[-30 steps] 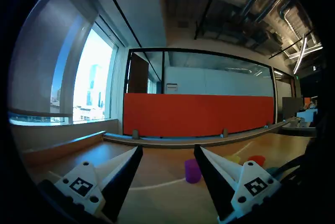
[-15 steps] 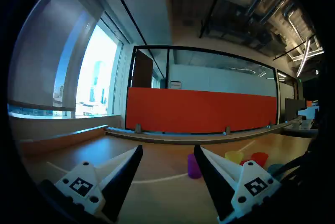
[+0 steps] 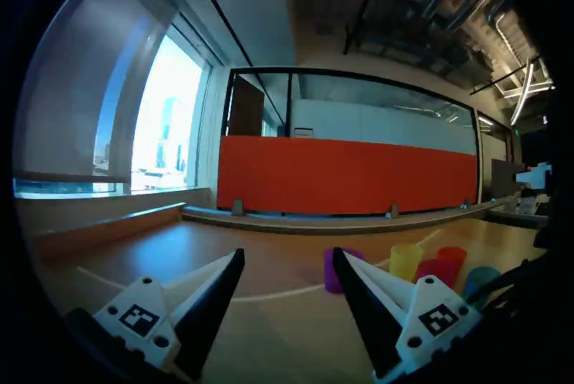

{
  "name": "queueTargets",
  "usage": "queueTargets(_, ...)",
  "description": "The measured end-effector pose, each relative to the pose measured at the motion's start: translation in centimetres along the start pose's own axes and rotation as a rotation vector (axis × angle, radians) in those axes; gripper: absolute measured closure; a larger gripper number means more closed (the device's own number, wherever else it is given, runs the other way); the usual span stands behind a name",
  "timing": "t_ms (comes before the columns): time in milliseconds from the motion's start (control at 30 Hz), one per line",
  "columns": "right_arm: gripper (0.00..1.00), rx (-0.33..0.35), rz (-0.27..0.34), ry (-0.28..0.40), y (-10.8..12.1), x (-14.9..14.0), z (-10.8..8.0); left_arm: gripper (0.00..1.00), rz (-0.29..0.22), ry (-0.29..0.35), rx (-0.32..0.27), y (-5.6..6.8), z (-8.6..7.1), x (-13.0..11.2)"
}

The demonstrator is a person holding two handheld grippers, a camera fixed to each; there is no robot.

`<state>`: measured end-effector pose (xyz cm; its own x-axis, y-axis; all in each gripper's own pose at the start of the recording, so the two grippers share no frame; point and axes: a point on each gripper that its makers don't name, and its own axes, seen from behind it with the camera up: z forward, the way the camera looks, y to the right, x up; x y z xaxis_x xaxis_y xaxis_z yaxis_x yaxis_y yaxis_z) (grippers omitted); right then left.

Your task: Pour water

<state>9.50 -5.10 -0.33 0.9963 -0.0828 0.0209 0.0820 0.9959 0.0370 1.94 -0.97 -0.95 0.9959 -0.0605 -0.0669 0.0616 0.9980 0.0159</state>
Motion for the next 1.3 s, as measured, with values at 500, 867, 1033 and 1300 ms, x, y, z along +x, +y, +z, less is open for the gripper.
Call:
queueTargets(500,0.01,-0.002,0.002,-0.004,0.2,-0.2,-0.2,0.10,0.051,-0.045,-0.004,0.5,0.5,-1.6)
queueTargets(867,0.01,-0.006,0.008,-0.012,0.5,-0.6,-0.4,0.10,0.060,-0.061,-0.017,1.2,0.8,-2.0)
queueTargets(1033,0.01,-0.007,0.013,-0.009,0.8,-0.4,-0.4,0.10,0.060,-0.061,-0.012,1.1,0.7,-2.0)
queueTargets(1300,0.01,-0.008,0.017,-0.003,1.1,-0.2,-0.5,0.10,0.061,-0.061,-0.012,1.1,0.7,-2.0)
